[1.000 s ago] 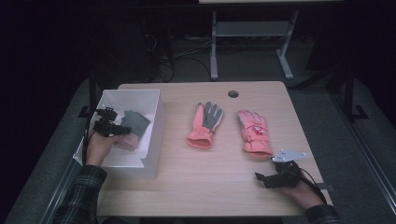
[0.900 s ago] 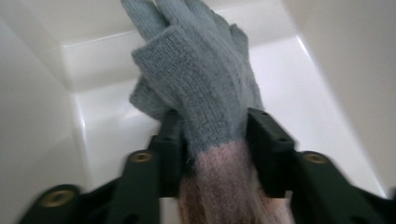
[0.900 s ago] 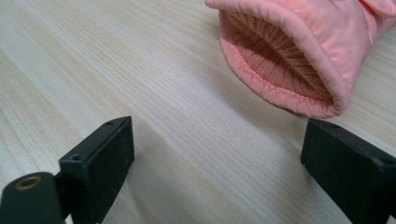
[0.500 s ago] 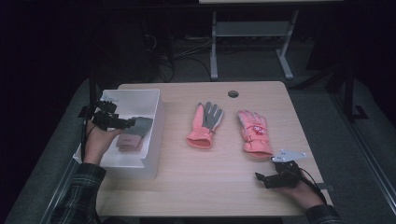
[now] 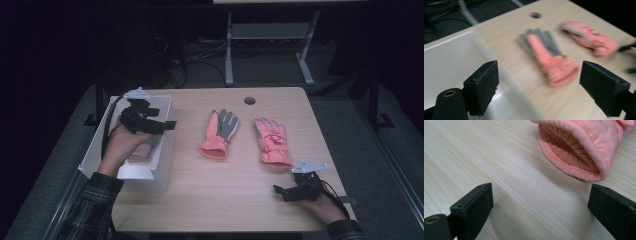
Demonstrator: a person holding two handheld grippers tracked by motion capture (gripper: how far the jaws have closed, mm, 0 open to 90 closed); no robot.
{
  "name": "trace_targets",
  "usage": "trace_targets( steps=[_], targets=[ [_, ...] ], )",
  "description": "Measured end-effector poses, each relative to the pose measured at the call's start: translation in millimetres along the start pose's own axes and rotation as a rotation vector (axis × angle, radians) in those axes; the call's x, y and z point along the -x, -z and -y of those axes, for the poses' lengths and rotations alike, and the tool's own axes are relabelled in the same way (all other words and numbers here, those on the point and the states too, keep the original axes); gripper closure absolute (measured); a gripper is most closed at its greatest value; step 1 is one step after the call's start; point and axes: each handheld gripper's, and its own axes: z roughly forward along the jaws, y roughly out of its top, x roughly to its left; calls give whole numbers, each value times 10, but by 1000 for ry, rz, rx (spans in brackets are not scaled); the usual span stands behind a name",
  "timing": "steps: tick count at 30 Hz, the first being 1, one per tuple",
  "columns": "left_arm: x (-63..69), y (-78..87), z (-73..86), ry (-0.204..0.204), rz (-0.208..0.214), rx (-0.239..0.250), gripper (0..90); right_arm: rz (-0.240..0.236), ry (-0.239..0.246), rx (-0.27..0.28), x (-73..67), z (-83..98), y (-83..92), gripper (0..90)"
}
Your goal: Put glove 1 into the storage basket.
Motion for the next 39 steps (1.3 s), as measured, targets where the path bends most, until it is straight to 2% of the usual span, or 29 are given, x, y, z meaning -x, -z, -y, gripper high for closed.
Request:
trace_targets(
  steps=[4,9,13,14,16,17,19,23,26,29,32,35,39],
  targets=[
    [319,-212,-51,-33,76,0,145,9,-11,-8,10,0,-3,24],
    [651,-478,-30,-71,123,-10,145,4,-3,-8,18,4,0,25],
    [864,-683,58,-122,140,-37,145,-4,0,-11,24,6,10,28],
    [914,-728,94,-123,146,-42,145,-3,-2,-18,22,0,13,35],
    [993,-816,177,-138,146,-47,145,1,-6,-44,18,-25,31,76],
    [1023,-855,221,-146,147,-54,145,1,9,-48,20,-37,41,113],
    [1067,-921,315,-162,146,-66,145,2,23,-47,0,-44,69,136],
    [1113,-1019,517,-178,145,-76,145,-20,10,-44,1,-69,116,165],
    [1113,-1062,661,-184,139,-85,146,-32,-4,-32,9,-96,183,230],
    [1100,-1085,799,-177,128,-94,145,-40,-18,-11,22,-136,255,287],
    [1084,-1114,915,-166,123,-104,145,-39,-10,27,38,-195,304,379],
    [1066,-1136,969,-160,94,-98,146,-41,-10,47,41,-256,320,441],
    [1014,-1173,889,-160,60,-75,154,-53,-10,48,33,-294,295,456]
  ],
)
